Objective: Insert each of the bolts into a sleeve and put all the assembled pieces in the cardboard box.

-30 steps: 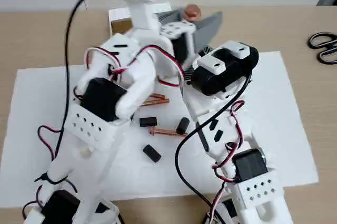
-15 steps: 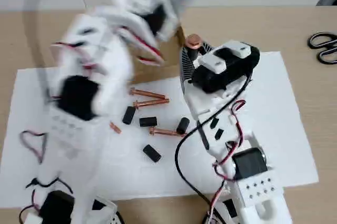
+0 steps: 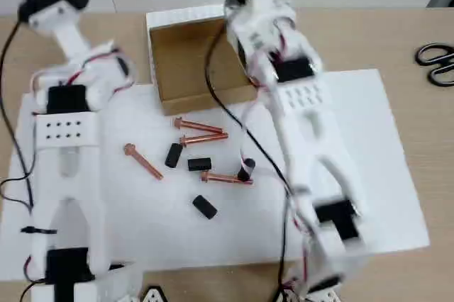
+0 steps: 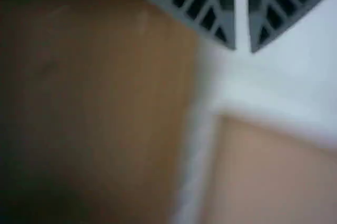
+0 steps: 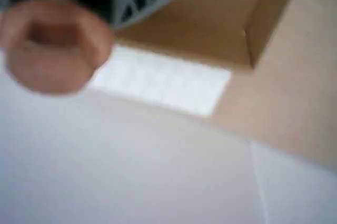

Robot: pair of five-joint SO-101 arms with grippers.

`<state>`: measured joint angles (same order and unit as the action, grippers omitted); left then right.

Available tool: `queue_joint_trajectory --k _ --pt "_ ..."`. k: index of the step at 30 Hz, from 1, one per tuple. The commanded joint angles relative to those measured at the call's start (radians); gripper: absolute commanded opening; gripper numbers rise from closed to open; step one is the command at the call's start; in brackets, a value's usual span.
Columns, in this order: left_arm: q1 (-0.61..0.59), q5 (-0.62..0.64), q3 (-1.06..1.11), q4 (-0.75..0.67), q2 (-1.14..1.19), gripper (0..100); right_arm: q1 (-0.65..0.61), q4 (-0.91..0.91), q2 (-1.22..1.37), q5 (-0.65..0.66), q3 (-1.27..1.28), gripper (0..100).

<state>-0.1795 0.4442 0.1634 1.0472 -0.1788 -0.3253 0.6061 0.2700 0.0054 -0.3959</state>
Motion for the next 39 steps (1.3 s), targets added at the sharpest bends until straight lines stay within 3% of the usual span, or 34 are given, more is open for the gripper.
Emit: queue_joint_trajectory --k 1,7,12,23,30,39 --pt "-0.078 -0.026 0.024 0.112 0.015 1 -0.001 0.166 0.329 0.011 -0.568 0.3" --pt "-0.172 -0.089 0.025 0.187 0.097 1 -0.007 0.412 0.699 0.011 -1.051 0.3" --pt "-0.176 -0.091 0.027 0.187 0.130 1 -0.010 0.529 0.863 0.008 -1.214 0.3" --pt "-0.158 -0.089 0.027 0.218 0.130 1 -0.008 0.556 0.987 0.008 -1.237 1.2" --pt "-0.092 -0.087 0.027 0.236 0.127 1 -0.008 0.559 1.004 0.005 -1.238 16.5" --pt "-0.092 -0.087 0.025 0.235 0.133 1 -0.022 0.668 0.898 0.008 -1.284 16.8"
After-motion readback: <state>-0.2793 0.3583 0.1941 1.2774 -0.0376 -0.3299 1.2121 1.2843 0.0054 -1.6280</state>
